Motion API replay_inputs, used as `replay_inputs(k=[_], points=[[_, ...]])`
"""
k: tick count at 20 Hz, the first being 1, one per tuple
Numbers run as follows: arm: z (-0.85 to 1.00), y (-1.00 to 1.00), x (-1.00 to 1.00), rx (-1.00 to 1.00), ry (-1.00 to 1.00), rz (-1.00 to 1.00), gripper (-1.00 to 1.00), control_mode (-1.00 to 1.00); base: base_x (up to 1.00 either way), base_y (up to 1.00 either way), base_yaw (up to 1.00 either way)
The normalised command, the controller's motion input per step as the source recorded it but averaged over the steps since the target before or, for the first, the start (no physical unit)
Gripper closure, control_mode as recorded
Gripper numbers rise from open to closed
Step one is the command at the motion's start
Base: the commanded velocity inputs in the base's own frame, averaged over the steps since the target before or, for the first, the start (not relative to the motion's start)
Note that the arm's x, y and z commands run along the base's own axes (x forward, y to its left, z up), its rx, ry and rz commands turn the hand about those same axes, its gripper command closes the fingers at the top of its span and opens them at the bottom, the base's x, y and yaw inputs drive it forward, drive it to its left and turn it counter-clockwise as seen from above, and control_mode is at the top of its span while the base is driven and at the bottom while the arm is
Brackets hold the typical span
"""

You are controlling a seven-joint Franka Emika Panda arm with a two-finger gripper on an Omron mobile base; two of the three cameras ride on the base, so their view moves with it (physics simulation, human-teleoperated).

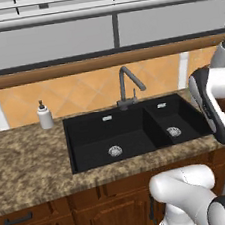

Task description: Pick the lime from the sink and place it in the bowl. Then pick the bowl and place it in the microwave. Then close the microwave door and press the start button.

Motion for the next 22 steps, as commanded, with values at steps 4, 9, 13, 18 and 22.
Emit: replay_inputs(k=[4,9,13,18,22], points=[[0.0,0.0,0.0,0.0,0.0,0.0,1.0,1.0,-0.6,0.0,-0.45],[0.0,0.0,0.0,0.0,0.0,0.0,1.0,1.0,-0.42,0.0,-0.71],[0.0,0.0,0.0,0.0,0.0,0.0,1.0,1.0,-0.24,0.0,-0.88],[0.0,0.0,0.0,0.0,0.0,0.0,1.0,1.0,-0.08,-0.04,-0.89],[0.0,0.0,0.0,0.0,0.0,0.0,1.0,1.0,0.0,-0.12,-0.87]])
